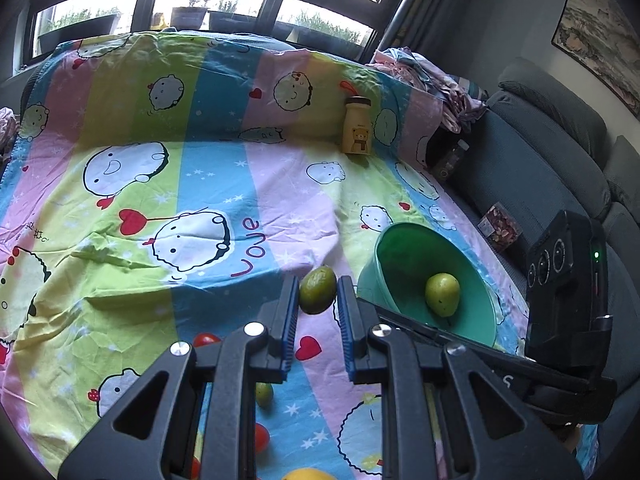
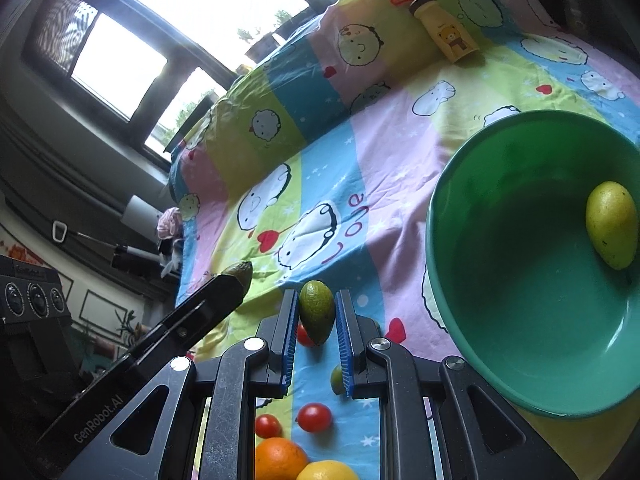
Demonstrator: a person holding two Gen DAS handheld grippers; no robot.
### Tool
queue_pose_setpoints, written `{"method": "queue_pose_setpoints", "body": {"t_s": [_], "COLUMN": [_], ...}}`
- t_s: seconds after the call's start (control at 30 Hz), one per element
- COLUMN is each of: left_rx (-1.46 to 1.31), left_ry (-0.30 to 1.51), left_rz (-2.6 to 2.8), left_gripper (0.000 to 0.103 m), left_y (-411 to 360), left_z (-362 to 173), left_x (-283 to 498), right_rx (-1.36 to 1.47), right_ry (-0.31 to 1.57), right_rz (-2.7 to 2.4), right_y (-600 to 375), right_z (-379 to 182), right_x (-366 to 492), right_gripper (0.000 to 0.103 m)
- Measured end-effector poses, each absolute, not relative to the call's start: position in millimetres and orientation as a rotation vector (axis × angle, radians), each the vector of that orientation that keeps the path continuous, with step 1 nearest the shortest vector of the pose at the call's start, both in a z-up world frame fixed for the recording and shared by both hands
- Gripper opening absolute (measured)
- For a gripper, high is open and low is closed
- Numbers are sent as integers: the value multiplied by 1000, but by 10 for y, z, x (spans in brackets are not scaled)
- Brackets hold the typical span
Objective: Organize fruits
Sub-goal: 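Carry the green olive in the left tool over the green basin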
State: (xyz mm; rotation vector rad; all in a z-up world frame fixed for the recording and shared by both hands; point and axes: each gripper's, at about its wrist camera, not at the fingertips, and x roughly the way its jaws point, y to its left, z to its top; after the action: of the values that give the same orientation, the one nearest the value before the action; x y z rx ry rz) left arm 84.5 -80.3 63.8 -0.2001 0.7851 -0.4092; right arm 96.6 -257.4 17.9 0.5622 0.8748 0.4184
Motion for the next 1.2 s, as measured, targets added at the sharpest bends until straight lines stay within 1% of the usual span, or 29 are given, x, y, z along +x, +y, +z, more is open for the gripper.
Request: {"method": "queue_pose_setpoints", "body": {"t_s": [0.6,1.2], "left_rx": [-224,-222], "left_ry": [767,810], "left_rz": [-517,-570], "left_gripper": [19,19], "left_y": [-931,-1165], "left_z": [668,565], "left_x": [763,810], "right_rx": [576,597], "right_ry": [829,813], "right_rz": [321,213], "right_y": [-2790,-3024], "right_z": [210,198], "right_x": [839,783], "right_gripper": [19,19]}}
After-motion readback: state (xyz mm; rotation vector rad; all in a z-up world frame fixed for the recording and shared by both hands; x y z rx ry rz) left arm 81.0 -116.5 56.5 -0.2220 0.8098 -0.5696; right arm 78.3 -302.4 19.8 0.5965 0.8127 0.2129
